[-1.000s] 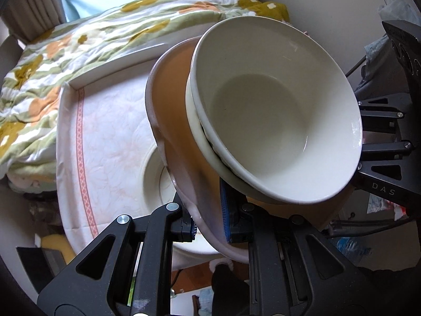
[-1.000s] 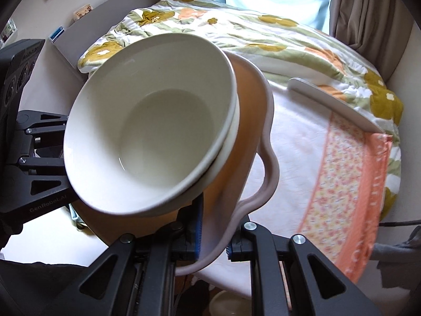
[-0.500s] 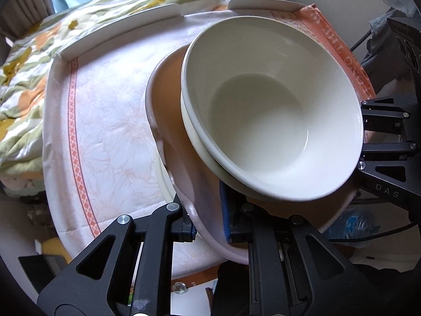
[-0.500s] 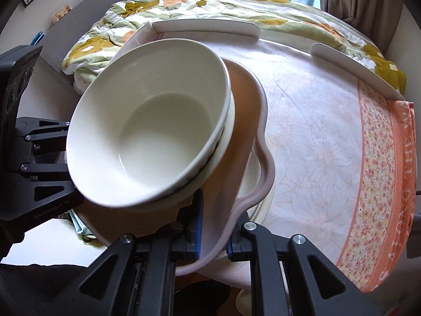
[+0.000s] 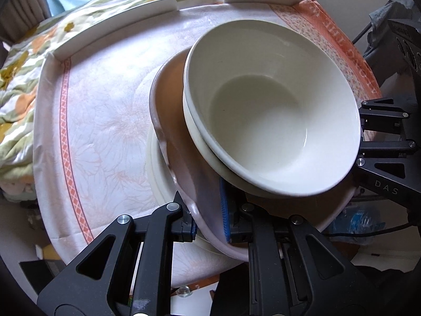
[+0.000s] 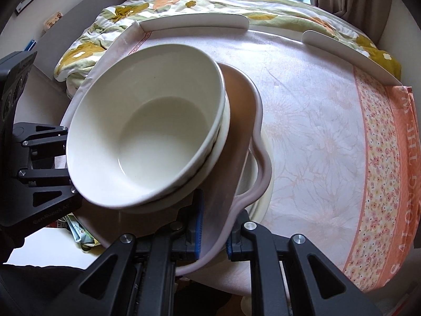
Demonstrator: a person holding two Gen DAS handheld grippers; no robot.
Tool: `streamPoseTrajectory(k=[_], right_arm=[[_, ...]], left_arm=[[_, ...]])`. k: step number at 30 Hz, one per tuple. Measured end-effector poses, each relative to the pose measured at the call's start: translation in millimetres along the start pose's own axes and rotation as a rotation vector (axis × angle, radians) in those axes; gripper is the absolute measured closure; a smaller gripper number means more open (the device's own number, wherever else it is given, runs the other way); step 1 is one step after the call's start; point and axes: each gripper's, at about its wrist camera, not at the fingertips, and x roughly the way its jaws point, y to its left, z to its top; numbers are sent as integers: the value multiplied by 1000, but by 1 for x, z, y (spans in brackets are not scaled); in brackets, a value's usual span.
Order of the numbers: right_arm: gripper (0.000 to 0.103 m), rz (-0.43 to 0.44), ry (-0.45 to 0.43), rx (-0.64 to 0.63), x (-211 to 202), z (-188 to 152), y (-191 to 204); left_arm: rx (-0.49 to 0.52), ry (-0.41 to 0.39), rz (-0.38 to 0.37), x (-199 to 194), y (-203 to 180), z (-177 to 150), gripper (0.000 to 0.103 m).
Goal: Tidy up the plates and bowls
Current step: 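Lift the pink dish with bowls and carry it over the plate stack, then lower the pink dish onto the duck-print plate with both tools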
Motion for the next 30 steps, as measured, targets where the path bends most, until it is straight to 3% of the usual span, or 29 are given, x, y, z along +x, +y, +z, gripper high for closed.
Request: streamPoseTrajectory(k=[7, 12, 20, 30], right_arm=[[90, 0, -15, 10, -1, -3, -1], [90, -16, -11, 2, -1, -2, 2], [90, -25, 3, 27, -5, 2, 1], [90, -49, -26, 88, -29, -3, -1]], left_arm=[[-10, -8, 18, 1, -1, -1, 90], [-11, 25, 37, 2, -1, 3, 84], [-2, 37, 69, -21, 3, 9, 78], [4, 29, 78, -38, -5, -1, 78]])
